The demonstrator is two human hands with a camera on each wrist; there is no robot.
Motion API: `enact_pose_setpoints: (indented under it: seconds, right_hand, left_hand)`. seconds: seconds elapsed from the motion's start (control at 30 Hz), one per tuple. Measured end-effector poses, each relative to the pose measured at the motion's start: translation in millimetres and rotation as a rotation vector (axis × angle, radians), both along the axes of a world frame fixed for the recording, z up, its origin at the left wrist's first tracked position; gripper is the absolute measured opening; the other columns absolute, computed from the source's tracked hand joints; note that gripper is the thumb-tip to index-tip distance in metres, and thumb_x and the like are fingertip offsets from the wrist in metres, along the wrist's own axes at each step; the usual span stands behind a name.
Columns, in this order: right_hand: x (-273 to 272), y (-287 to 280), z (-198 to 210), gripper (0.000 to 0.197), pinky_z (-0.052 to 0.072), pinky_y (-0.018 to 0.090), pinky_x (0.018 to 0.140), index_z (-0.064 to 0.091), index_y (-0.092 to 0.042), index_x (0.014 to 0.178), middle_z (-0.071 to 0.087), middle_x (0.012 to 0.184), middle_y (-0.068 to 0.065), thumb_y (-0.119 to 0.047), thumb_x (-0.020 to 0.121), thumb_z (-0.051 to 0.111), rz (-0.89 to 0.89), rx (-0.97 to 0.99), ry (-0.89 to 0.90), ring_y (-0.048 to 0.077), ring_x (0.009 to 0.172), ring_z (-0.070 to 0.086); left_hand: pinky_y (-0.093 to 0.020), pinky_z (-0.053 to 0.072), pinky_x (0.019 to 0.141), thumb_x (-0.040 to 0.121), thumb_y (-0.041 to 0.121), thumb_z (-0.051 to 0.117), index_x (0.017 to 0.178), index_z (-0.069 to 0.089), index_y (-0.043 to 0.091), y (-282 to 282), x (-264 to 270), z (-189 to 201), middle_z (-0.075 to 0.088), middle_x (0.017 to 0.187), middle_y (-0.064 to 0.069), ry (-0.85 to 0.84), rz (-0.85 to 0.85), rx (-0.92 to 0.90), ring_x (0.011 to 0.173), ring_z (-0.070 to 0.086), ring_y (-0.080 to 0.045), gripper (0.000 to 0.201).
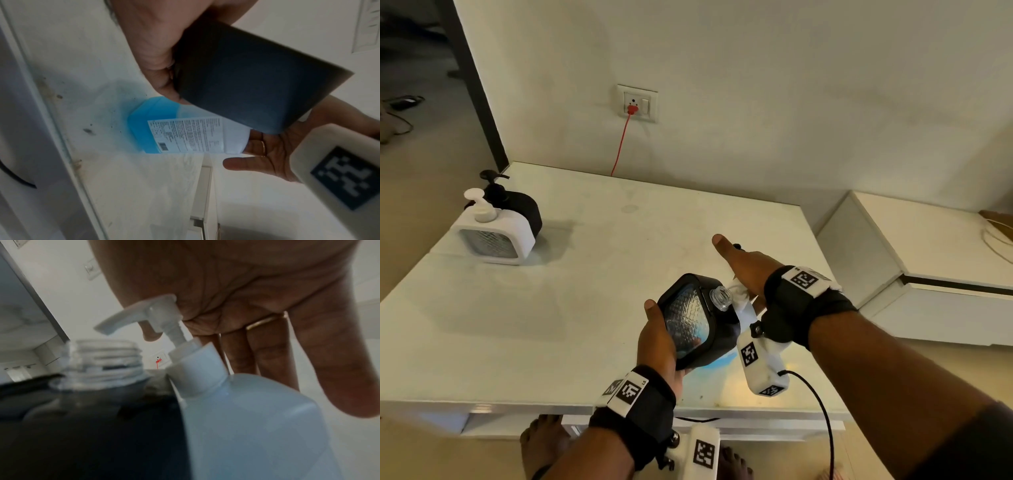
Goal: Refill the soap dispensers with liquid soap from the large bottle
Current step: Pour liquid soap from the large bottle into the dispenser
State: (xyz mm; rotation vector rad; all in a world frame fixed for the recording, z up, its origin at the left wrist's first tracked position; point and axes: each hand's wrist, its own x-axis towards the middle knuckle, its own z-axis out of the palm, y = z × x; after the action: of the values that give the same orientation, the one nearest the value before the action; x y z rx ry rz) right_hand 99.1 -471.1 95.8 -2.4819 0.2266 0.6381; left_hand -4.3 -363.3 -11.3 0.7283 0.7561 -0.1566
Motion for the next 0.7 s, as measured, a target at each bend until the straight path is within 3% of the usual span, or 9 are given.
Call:
enact_pose_setpoints:
  seconds: [0.13,0.27,0.4,0.47,0.53,0.57,0.63,0.67,0.7]
  right_hand:
    - [2,1,-12,0.08,0.049,0.039,0.092,0.059,-0.019,0.114,0.067,0.099,0.011,-0.086,0.083,0.027,-0.025,-0.082,-0.06,0.027,0.087,0.063]
    - [2,-3,-17,0.081,0.043,0.037,0.093,0.047,-0.017,0.142,0.061,0.131,0.011,-0.077,0.088,0.036,-0.065,-0.129,-0.13,0.031,0.113,0.059]
    - [-1,-3,-19,0.076,0.042,0.038,0.1,0.047,-0.016,0.143,0.058,0.136,0.009,-0.072,0.092,0.036,-0.056,-0.14,-0.156,0.031,0.118,0.056]
    - [0,-3,-18,0.075,0.043,0.037,0.096,0.053,-0.02,0.134,0.062,0.126,0.01,-0.077,0.089,0.033,-0.042,-0.145,-0.126,0.03,0.11,0.06]
    - [1,-1,-13,0.071,0.048,0.036,0.087,0.056,-0.028,0.11,0.063,0.098,0.008,-0.087,0.083,0.027,-0.017,-0.121,-0.076,0.025,0.085,0.062]
    - [2,0,-10,0.077,0.05,0.036,0.084,0.054,-0.025,0.111,0.06,0.089,0.008,-0.089,0.081,0.024,-0.008,-0.089,-0.045,0.025,0.078,0.062]
    - [3,0,-7,0.1,0.055,0.04,0.087,0.047,-0.012,0.14,0.062,0.086,0.01,-0.089,0.08,0.024,-0.019,-0.008,0.002,0.028,0.081,0.068]
    - [3,-1,-7,0.102,0.055,0.044,0.089,0.047,-0.01,0.14,0.064,0.085,0.01,-0.089,0.08,0.024,-0.018,0.002,0.013,0.029,0.083,0.069]
    - [4,-1,-8,0.095,0.054,0.045,0.09,0.056,-0.011,0.125,0.065,0.082,0.009,-0.089,0.08,0.024,-0.011,-0.01,0.009,0.028,0.082,0.068]
  left_hand:
    - [-0.049,0.057,0.09,0.106,0.062,0.029,0.108,0.062,0.028,0,-1,1,0.069,0.108,-0.009,0.002,-0.002,0.001,0.101,0.067,-0.032,0.048]
    - [-0.042,0.057,0.079,0.106,0.062,0.03,0.104,0.063,0.028,-4,-2,7,0.071,0.103,-0.007,0.013,-0.02,-0.001,0.097,0.068,-0.03,0.047]
    - [-0.045,0.058,0.086,0.106,0.063,0.03,0.107,0.062,0.029,-1,-2,4,0.07,0.106,-0.008,0.017,-0.024,0.011,0.099,0.069,-0.031,0.046]
    - [-0.047,0.057,0.09,0.106,0.063,0.03,0.107,0.063,0.029,-1,-3,5,0.07,0.107,-0.009,0.013,-0.026,0.028,0.101,0.068,-0.032,0.047]
    - [-0.048,0.057,0.091,0.106,0.062,0.03,0.103,0.063,0.029,0,-2,5,0.07,0.104,-0.008,0.005,-0.016,0.03,0.098,0.068,-0.031,0.047]
    - [-0.049,0.056,0.093,0.106,0.062,0.03,0.102,0.063,0.029,0,-2,4,0.071,0.103,-0.008,0.004,-0.011,0.026,0.097,0.069,-0.031,0.048]
    - [-0.053,0.054,0.101,0.106,0.063,0.03,0.102,0.064,0.029,1,-2,6,0.071,0.103,-0.008,0.007,-0.011,0.022,0.099,0.069,-0.032,0.049]
    - [-0.055,0.053,0.103,0.106,0.063,0.03,0.103,0.064,0.029,1,-2,7,0.071,0.104,-0.008,0.01,-0.013,0.024,0.101,0.068,-0.032,0.048]
    - [-0.056,0.053,0.104,0.106,0.063,0.03,0.104,0.063,0.029,1,-2,7,0.071,0.106,-0.009,0.013,-0.013,0.021,0.102,0.068,-0.033,0.048]
